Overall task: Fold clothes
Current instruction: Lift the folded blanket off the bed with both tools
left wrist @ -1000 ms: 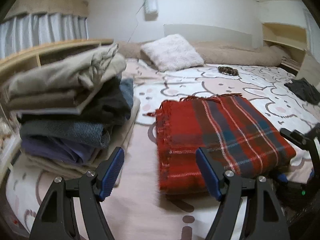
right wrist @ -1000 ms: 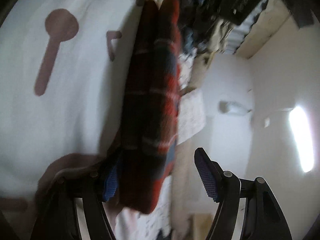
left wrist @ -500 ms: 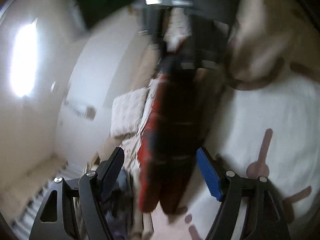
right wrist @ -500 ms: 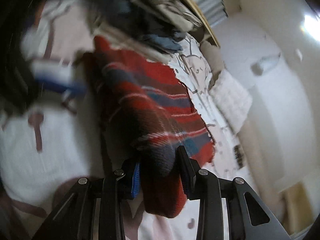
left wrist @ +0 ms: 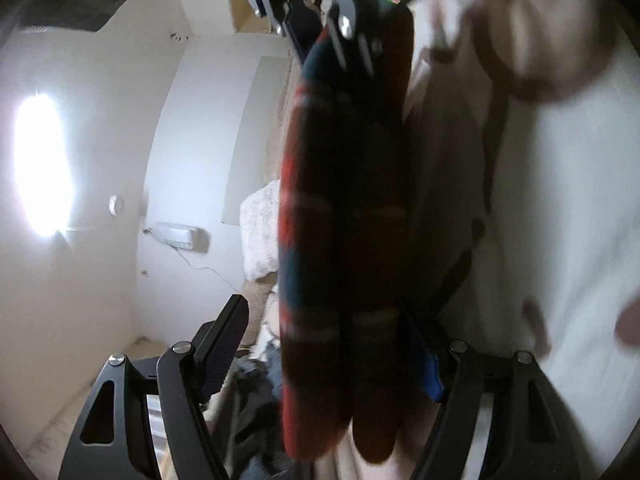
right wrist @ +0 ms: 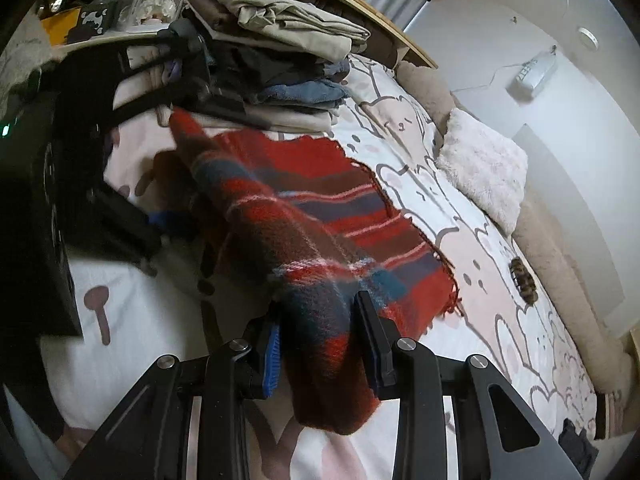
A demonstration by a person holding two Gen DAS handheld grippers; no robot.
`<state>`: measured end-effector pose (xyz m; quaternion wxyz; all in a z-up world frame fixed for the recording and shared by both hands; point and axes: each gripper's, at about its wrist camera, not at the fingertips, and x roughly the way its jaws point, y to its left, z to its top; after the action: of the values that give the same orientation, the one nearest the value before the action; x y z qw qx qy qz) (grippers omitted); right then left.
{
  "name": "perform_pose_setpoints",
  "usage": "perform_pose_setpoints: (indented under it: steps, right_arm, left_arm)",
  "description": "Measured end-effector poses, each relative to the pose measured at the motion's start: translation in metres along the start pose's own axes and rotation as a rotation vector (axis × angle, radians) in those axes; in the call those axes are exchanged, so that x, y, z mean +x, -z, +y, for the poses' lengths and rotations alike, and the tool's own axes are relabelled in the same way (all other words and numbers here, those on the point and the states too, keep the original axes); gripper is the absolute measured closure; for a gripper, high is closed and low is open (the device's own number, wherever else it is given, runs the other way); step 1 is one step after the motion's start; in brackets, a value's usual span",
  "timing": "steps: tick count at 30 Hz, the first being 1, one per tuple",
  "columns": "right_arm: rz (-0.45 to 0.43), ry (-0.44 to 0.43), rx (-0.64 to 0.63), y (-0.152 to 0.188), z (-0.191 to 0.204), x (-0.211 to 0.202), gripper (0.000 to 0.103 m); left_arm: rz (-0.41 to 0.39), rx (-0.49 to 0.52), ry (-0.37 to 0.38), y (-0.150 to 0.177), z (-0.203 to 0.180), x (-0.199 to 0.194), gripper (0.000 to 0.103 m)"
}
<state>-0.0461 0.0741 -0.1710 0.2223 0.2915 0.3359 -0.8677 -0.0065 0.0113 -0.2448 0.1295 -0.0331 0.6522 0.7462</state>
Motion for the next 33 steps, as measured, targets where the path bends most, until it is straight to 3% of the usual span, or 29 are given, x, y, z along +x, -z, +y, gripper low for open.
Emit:
perform_pose_setpoints:
  steps: [6,8,10,13,18,25,29,33]
  right_arm:
    - [0.009,0.046,0.002,0.016,0.015,0.004,0.069]
    - [0.011,0.075,-0.012,0.021,0.023,0.006,0.069]
    - [0.011,0.126,-0.057,0.027,0.036,0.007,0.067]
    - [0.013,0.232,-0.187,0.034,0.063,0.012,0.045]
    - [-0.043,0.370,-0.455,0.035,0.101,0.020,0.045]
    - [-0.076,0.498,-0.650,0.034,0.106,0.038,0.045]
    - [-0.045,0.580,-0.714,0.052,0.098,0.041,0.045]
    - [-0.041,0.625,-0.806,0.067,0.096,0.044,0.054]
  left_arm:
    - [0.009,0.064,0.012,0.015,-0.001,-0.001,0.033]
    - [0.012,0.086,0.017,0.020,-0.001,-0.001,0.045]
    - [0.019,0.078,0.052,0.025,0.001,-0.001,0.070]
    - [0.041,-0.011,0.188,0.030,0.011,0.003,0.077]
    - [0.071,-0.204,0.376,0.034,0.044,0.017,0.077]
    - [0.121,-0.455,0.546,0.046,0.079,0.038,0.077]
    - [0.110,-0.424,0.521,0.043,0.068,0.031,0.077]
    - [0.074,-0.215,0.366,0.037,0.043,0.014,0.069]
